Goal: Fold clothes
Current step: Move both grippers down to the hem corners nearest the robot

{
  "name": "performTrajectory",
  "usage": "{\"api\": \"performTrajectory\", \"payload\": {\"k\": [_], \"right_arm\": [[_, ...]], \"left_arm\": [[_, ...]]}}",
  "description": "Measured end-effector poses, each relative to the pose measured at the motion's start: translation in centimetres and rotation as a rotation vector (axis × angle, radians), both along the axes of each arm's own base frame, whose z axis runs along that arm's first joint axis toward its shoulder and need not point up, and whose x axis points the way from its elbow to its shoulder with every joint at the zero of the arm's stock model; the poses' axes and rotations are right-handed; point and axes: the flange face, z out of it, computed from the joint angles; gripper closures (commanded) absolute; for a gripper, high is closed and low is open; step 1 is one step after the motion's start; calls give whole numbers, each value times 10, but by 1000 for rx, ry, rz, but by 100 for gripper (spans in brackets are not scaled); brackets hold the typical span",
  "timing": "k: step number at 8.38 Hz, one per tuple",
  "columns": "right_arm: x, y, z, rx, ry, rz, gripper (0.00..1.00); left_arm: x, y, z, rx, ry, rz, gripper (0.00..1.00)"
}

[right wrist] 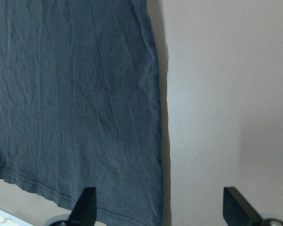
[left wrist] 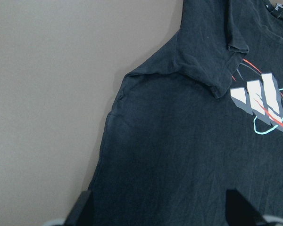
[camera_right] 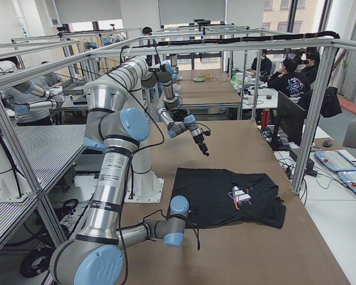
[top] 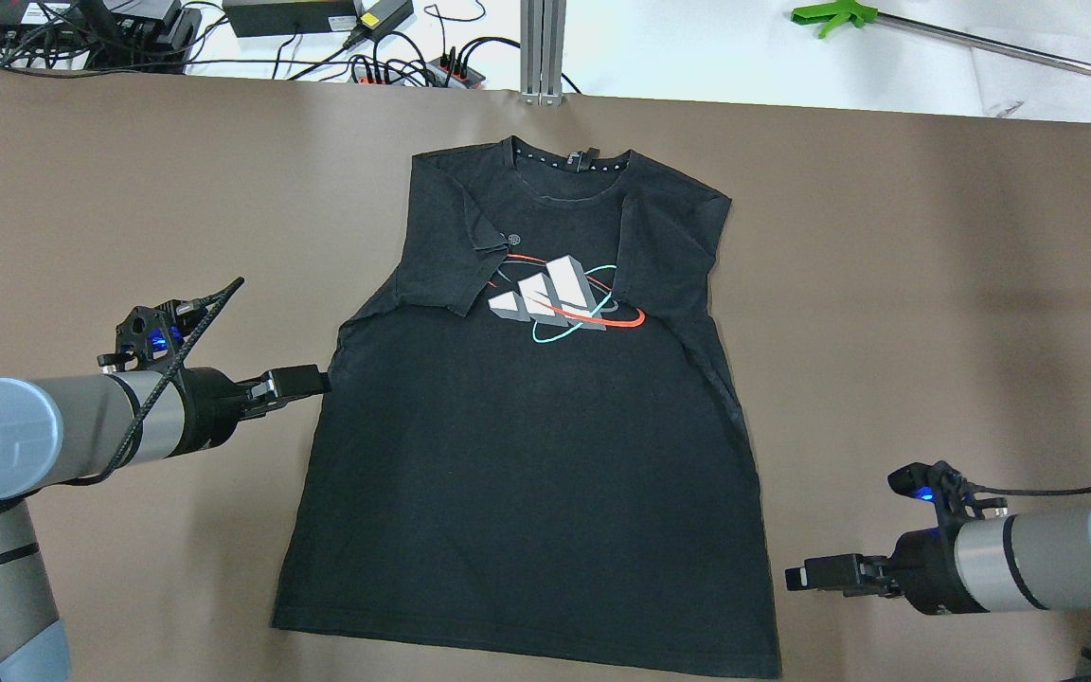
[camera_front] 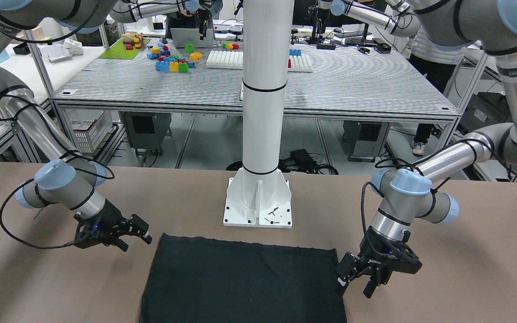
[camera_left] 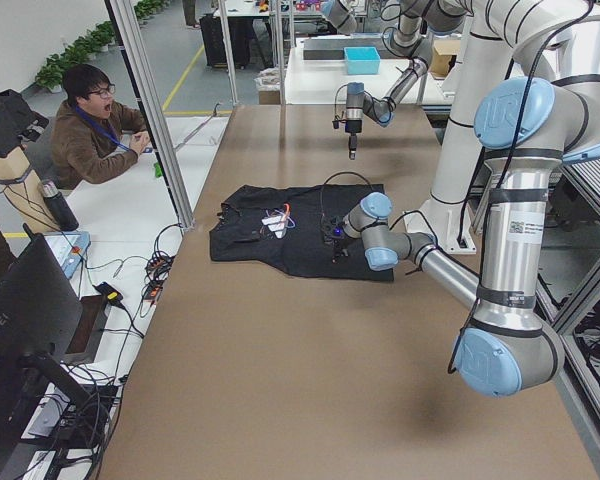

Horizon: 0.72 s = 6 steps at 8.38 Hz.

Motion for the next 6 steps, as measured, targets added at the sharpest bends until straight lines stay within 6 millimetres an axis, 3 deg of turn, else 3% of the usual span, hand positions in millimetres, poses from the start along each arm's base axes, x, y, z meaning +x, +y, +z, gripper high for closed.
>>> {"api": "performTrajectory", "payload": {"k": [3, 6], "right_arm": [[-45, 41, 3, 25, 12, -45, 6], [-65, 56, 2, 39, 14, -55, 7]], "left_arm": [[8, 6, 1, 12, -10, -9, 0], [12, 8, 3, 19, -21, -11, 0]]}}
